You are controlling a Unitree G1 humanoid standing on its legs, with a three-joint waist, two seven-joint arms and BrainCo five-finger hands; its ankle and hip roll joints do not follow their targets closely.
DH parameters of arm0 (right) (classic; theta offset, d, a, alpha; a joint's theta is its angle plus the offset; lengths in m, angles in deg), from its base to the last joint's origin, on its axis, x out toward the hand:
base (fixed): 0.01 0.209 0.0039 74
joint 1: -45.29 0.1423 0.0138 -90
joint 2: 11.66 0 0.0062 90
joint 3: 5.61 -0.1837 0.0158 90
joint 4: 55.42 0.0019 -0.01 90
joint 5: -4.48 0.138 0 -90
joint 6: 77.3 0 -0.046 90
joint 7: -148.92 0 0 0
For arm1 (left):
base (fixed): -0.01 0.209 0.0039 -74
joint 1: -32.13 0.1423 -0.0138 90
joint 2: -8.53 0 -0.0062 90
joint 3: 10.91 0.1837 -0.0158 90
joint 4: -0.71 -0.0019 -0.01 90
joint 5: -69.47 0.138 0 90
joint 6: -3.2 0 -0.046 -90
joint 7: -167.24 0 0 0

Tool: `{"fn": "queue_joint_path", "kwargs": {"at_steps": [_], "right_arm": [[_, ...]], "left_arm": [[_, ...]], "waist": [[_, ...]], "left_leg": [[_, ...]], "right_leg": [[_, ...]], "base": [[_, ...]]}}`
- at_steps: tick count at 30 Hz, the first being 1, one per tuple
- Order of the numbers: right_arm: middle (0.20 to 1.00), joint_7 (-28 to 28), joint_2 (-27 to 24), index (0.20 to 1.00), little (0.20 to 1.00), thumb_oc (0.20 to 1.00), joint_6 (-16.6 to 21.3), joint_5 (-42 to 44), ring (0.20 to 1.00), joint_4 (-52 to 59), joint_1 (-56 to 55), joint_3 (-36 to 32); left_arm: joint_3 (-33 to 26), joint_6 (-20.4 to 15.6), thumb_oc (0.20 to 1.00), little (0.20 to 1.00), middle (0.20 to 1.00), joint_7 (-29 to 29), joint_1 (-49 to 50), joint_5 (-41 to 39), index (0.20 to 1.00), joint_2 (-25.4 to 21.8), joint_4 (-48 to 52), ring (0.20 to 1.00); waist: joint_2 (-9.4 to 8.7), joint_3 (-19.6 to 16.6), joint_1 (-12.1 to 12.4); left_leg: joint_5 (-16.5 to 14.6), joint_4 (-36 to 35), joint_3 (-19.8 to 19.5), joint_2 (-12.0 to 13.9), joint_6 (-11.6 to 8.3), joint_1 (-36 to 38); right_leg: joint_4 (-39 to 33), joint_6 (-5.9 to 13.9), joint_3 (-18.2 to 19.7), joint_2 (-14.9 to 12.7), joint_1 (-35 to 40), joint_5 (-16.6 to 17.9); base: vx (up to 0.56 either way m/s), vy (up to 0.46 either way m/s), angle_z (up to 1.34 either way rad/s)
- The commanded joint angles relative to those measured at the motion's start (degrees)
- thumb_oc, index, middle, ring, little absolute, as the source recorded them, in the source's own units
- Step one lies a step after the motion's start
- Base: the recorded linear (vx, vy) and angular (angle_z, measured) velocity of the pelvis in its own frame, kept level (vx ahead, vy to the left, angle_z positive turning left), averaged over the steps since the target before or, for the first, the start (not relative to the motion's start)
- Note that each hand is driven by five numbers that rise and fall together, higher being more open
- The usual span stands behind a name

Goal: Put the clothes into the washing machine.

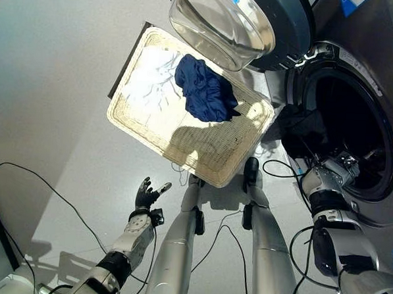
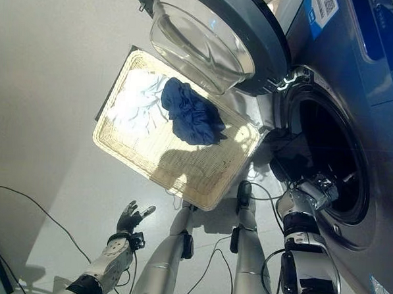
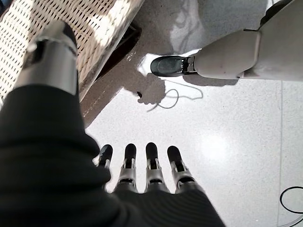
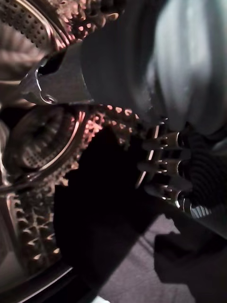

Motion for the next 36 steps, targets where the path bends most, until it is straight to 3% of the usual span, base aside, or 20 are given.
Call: {"fn": "queue_joint_path", "kwargs": {"at_steps": [1,5,8,10,19,21,22,24,27,34,36], "right_arm": [[1.000,4.9,-2.1,1.000,1.000,1.000,-2.1,-2.9,1.000,2.2,-2.4,0.0],[1.000,10.0,-3.7,1.000,1.000,1.000,-0.7,-6.9,1.000,4.7,-4.0,-0.3],[1.000,8.9,-3.9,1.000,1.000,1.000,3.0,-14.7,1.000,7.8,-5.6,-0.4],[1.000,7.5,-3.8,1.000,1.000,1.000,2.9,-17.3,1.000,8.7,-5.8,-0.3],[1.000,3.1,3.2,1.000,1.000,1.000,-3.2,-23.4,1.000,10.0,-11.4,5.0],[1.000,1.6,5.0,1.000,1.000,1.000,-4.7,-28.4,1.000,9.7,-12.3,7.7],[1.000,-0.6,8.2,1.000,1.000,1.000,-6.8,-32.7,1.000,9.5,-13.6,12.9],[1.000,-1.7,9.9,1.000,1.000,1.000,-8.8,-33.9,1.000,9.0,-14.7,16.1],[1.000,-2.8,12.7,1.000,1.000,1.000,-9.1,-36.2,1.000,7.7,-16.0,21.2],[1.000,-8.6,14.6,1.000,1.000,1.000,-7.9,-36.2,1.000,3.0,-14.9,23.4],[1.000,-7.3,14.6,1.000,1.000,1.000,-10.5,-34.9,1.000,-0.5,-14.1,22.6]], "left_arm": [[-0.5,0.1,1.000,1.000,1.000,1.5,-1.7,1.2,1.000,-0.2,-1.2,1.000],[-1.2,0.1,1.000,1.000,1.000,0.7,-0.6,0.9,1.000,-1.2,-1.0,1.000],[-1.9,0.7,1.000,1.000,1.000,-0.1,0.3,0.5,1.000,-2.3,-0.3,1.000],[-2.4,1.0,1.000,1.000,1.000,-0.4,0.3,0.7,1.000,-2.5,-0.2,1.000],[-2.6,-0.5,1.000,1.000,1.000,-0.4,0.1,0.8,1.000,-1.1,-0.1,1.000],[-2.1,-0.7,1.000,1.000,1.000,0.2,-0.1,1.1,1.000,-0.3,-0.2,1.000],[-1.4,-1.2,1.000,1.000,1.000,1.3,-0.3,1.7,1.000,1.1,-0.8,1.000],[-1.4,-1.6,1.000,1.000,1.000,1.5,-0.1,2.1,1.000,2.1,-1.5,1.000],[-1.0,-3.1,1.000,1.000,1.000,2.0,-0.2,1.3,1.000,4.0,-2.8,1.000],[0.1,-5.0,1.000,1.000,1.000,2.0,-1.6,-0.3,1.000,7.3,-6.2,1.000],[0.4,-5.5,1.000,1.000,1.000,1.4,-2.1,-1.2,1.000,7.9,-7.6,1.000]], "waist": [[-1.35,-0.1,1.0],[-1.57,-0.1,0.8],[-2.01,-0.1,0.5],[-2.25,-0.1,0.3],[-2.63,-0.1,-0.6],[-2.42,-0.1,-0.7],[-2.04,-0.1,-1.0],[-1.80,-0.1,-1.1],[-1.21,-0.1,-1.5],[0.37,-0.1,-2.3],[0.90,-0.1,-2.3]], "left_leg": [[-3.3,0.0,1.4,-4.0,-1.45,-0.5],[-3.2,0.0,1.3,-4.0,-1.60,-0.2],[-3.5,0.0,1.5,-4.0,-1.77,0.3],[-3.7,0.0,1.7,-3.9,-1.82,0.3],[-3.5,0.0,2.4,-3.5,-1.74,-1.0],[-3.3,0.0,2.4,-3.5,-1.75,-1.3],[-2.8,0.0,2.7,-3.6,-1.90,-1.6],[-2.8,0.0,2.9,-3.5,-2.08,-1.3],[-2.5,0.0,3.5,-3.4,-2.38,-1.2],[-2.1,0.0,4.7,-3.5,-2.73,-0.5],[-2.1,0.0,4.9,-3.6,-2.82,0.0]], "right_leg": [[-10.4,5.62,0.4,0.0,2.8,8.7],[-9.8,5.78,0.2,0.0,2.9,8.4],[-10.6,5.94,0.2,0.1,3.3,8.7],[-11.1,6.06,0.3,0.2,3.4,9.0],[-12.0,5.77,1.1,0.4,2.4,9.6],[-12.0,5.64,1.3,0.4,2.1,9.7],[-12.1,5.39,1.7,0.4,1.7,9.9],[-12.3,5.23,1.9,0.3,2.0,9.7],[-12.2,4.86,2.5,0.4,1.8,9.5],[-12.0,4.53,3.5,0.4,1.9,9.1],[-12.0,4.57,3.7,0.4,2.3,8.9]], "base": [[0.00,0.000,0.00],[0.00,0.000,0.00],[0.00,0.000,0.00],[0.00,0.000,-0.02],[-0.02,0.018,-0.07],[-0.01,0.028,-0.01],[-0.01,0.047,-0.03],[-0.01,0.049,-0.08],[0.00,0.088,-0.05],[0.01,0.097,-0.08],[0.02,0.056,-0.11]]}}
